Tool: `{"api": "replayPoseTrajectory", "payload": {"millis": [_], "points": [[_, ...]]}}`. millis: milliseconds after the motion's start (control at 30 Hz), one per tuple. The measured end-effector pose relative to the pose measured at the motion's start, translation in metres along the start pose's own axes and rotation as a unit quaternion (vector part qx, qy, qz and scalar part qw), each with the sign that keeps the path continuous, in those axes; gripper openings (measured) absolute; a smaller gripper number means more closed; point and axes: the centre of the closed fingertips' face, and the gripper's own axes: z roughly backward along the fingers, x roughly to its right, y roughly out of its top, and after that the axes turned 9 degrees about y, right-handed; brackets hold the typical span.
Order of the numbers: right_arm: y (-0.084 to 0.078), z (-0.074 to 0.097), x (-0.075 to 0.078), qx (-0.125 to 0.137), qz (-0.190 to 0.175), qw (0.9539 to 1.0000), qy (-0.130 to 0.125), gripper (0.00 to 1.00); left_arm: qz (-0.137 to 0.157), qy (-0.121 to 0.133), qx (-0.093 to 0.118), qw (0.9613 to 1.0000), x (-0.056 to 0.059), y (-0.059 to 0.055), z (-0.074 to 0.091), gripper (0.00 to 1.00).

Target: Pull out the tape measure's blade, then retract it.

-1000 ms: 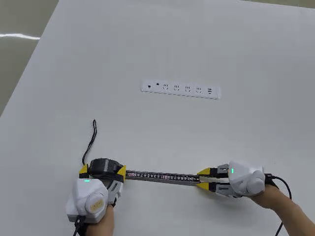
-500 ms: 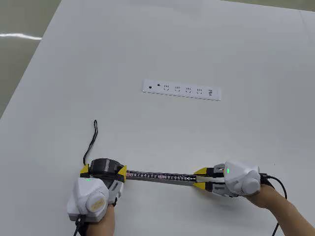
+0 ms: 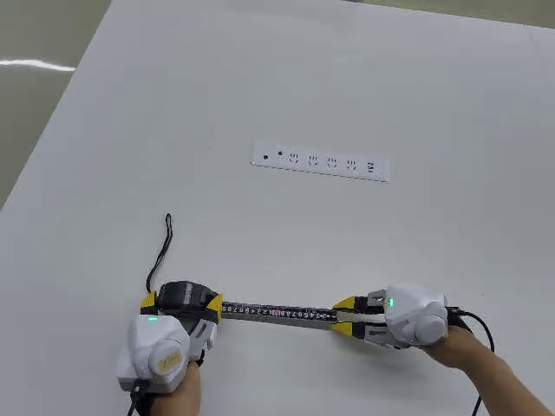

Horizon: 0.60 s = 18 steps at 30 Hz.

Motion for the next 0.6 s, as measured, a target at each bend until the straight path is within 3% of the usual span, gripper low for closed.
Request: {"api": "replayPoseTrajectory", "payload": {"millis": [600], "points": [[0.011, -0.012, 0.003, 0.002, 0.003, 1.0000, 0.003, 0.12, 0.016, -0.005, -0.003, 0.9999, -0.001, 0.001, 0.000, 0.60]]}}
